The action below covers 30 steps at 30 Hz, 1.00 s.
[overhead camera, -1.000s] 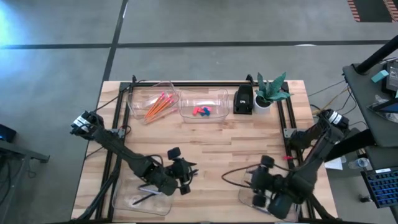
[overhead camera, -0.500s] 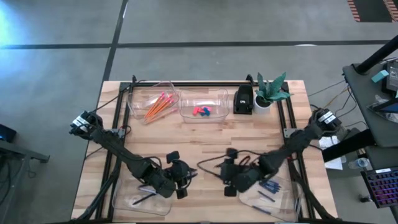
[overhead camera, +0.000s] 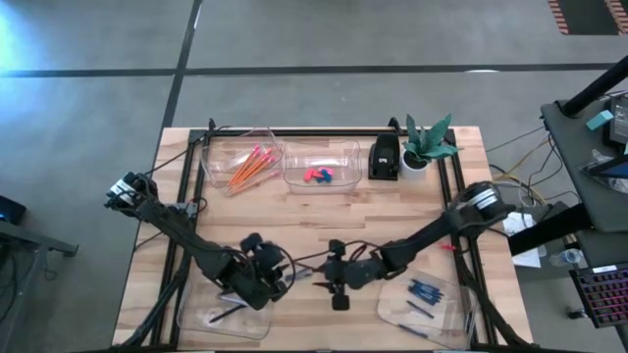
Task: Sort crayons/erasers/pens/pencils in bins
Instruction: Put the dark blue crayon into the bottom right transparent bin
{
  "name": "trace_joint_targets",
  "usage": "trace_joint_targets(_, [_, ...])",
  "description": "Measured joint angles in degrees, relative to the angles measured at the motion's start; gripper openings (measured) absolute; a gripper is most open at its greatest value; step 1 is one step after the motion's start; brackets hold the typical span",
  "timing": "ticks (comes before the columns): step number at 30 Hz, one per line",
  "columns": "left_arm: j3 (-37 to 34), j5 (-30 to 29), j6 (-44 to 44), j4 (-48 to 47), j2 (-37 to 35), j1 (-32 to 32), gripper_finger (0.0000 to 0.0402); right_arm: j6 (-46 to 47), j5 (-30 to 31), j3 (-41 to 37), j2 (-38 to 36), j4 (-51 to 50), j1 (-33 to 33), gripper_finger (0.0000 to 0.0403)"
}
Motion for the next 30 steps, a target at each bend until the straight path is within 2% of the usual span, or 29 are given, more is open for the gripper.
trace_joint_targets(6, [0.00,0.01,-4.40,-4.48,0.00,0.00,0.0101,-0.14,-2.13,6.06,7.53,-0.43,-0.86,0.0149])
trace_joint_targets(11, [0.00,0.66,-8.37,-8.48,0.00,0.00,0.0101,-0.78,-2.77,11.05,11.47,-6.19,-1.87,0.0150])
trace_joint_targets(22, [-0.07,1.41,-10.14,-10.09,0.00,-0.20,0.0101,0.14,-3.15,13.30,13.56,-9.76,-3.72,0.0139])
trace_joint_targets(30, [-0.09,1.40,-10.12,-10.07,0.00,-0.18,0.0101,2.30,-7.08,13.11,14.21,-10.57,-3.73,0.0136])
